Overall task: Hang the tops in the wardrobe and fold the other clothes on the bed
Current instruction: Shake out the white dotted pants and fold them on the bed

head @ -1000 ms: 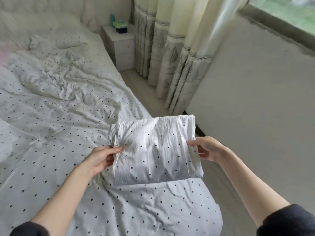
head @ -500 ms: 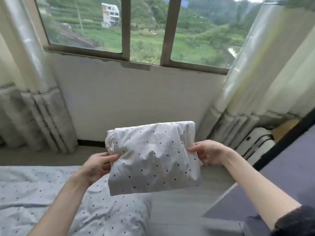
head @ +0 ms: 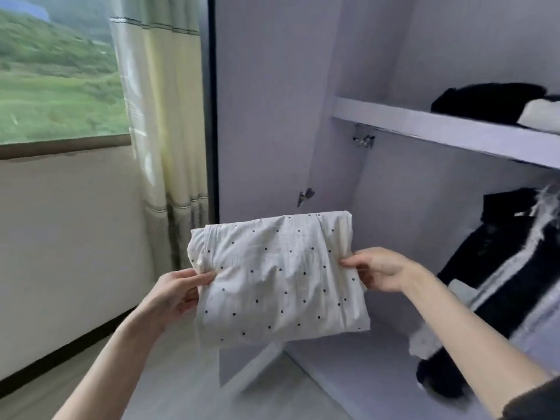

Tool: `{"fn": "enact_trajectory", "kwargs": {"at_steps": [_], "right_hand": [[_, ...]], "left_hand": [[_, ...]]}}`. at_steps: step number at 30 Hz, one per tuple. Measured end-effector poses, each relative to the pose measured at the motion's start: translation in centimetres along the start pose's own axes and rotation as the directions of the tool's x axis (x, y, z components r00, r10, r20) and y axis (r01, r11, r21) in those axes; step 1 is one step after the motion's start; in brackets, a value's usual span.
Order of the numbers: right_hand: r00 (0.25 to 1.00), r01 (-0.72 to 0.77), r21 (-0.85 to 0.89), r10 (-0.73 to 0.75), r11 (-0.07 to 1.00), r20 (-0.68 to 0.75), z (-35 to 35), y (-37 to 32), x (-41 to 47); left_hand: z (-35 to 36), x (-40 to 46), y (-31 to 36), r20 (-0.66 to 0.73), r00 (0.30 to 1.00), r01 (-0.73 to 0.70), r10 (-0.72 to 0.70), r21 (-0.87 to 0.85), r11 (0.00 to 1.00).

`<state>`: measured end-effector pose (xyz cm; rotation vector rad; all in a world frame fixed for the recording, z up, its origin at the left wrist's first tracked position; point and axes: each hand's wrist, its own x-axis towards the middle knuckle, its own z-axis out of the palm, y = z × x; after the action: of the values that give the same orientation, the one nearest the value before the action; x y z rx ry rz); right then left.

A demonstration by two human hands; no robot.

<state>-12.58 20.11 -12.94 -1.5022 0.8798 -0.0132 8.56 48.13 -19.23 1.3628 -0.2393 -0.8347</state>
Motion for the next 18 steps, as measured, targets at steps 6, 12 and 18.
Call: {"fn": "enact_trajectory", "kwargs": {"at_steps": [6,12,18], "right_hand": [[0.969,0.126,0.126,-0.095,0.984,-0.227,-13.5,-2.3,-4.8],[0.893,0.259,0.146,-0.179,0.955,-0.414,-21.5,-7.8,-6.5],[0.791,0.379,0.089,-0.272,0.921,-0.548,-27.9,-16.8,-4.5]], "left_hand": [[14.9,6.2,5.4,0.225,0.973,-0.078,0.056,0.09,0.993],[25.2,11.7,13.9,0.377,0.913,-0.21,0.155,0.109,0.972],[32.8,18.9,23.5,0.477,0.837,-0.344,0.269,0.075,0.936]]}}
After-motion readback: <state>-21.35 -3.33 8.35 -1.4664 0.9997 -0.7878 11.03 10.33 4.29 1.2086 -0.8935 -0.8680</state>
